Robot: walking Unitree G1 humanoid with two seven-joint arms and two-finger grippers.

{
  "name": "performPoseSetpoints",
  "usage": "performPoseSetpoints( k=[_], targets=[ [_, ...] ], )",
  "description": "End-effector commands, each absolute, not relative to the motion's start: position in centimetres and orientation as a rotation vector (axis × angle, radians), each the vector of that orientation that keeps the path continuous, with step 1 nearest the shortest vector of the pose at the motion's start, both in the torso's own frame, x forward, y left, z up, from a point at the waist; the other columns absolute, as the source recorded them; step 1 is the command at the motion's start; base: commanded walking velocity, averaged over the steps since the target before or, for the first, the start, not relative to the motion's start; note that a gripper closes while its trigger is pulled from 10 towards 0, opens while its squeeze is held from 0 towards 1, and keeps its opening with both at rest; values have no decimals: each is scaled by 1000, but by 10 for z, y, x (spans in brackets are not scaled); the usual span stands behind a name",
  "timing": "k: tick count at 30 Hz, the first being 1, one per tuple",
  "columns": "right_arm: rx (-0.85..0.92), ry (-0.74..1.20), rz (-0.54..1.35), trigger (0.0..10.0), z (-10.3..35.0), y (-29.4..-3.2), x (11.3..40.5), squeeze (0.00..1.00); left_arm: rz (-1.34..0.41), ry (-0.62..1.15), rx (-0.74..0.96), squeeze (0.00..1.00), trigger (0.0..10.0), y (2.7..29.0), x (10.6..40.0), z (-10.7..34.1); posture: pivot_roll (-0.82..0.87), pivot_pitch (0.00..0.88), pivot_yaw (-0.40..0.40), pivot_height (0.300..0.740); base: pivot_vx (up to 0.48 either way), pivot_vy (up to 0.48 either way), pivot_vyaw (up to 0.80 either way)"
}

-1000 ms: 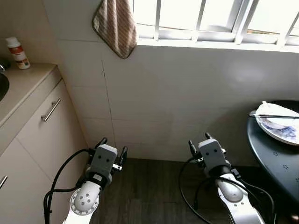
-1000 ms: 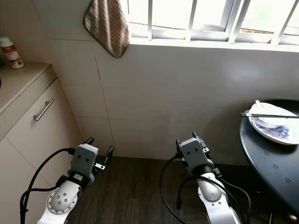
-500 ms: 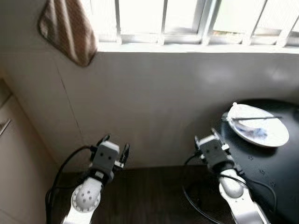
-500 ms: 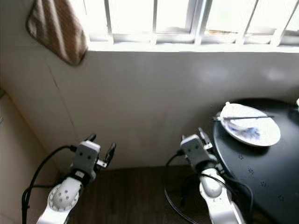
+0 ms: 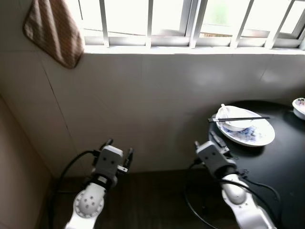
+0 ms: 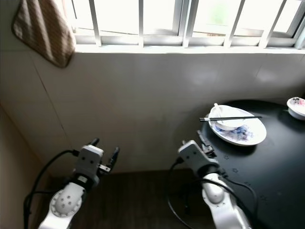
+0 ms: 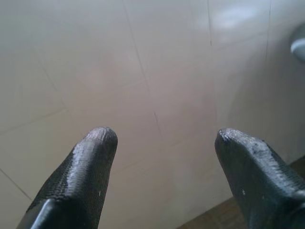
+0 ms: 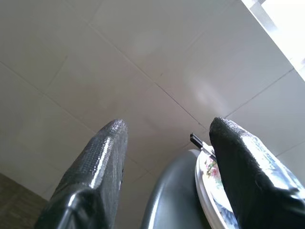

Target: Kitchen organization

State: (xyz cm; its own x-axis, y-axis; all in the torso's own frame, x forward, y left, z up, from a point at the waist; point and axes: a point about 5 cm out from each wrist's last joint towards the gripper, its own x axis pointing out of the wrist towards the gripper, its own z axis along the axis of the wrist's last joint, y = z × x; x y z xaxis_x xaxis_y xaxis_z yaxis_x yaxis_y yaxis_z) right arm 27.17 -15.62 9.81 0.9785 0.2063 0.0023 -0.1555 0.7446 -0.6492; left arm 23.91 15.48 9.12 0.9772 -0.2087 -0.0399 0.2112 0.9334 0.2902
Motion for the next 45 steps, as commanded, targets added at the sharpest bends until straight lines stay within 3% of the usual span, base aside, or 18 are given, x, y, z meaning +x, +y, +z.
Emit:
performPoseSetpoints(
  k=[1, 5, 26, 45],
  targets=[
    [-723, -69, 186, 10000, 99, -161, 272, 0, -213, 5, 286, 0, 10000, 152, 241, 92, 32, 0, -38, 740, 0, 0, 800],
    [-665, -63, 180, 10000, 99, -162, 272, 0, -204, 7, 279, 0, 10000, 153, 242, 92, 32, 0, -37, 740, 201, 0, 400],
    [-736, -53, 198, 10000, 95, -160, 272, 0, -209, 2, 264, 0, 10000, 152, 243, 92, 29, 0, -39, 740, 443, 0, 0],
    [-710, -26, 133, 10000, 93, -164, 275, 0, -191, 20, 233, 0, 10000, 155, 243, 89, 30, 0, -36, 740, 0, 0, 92]
  ],
)
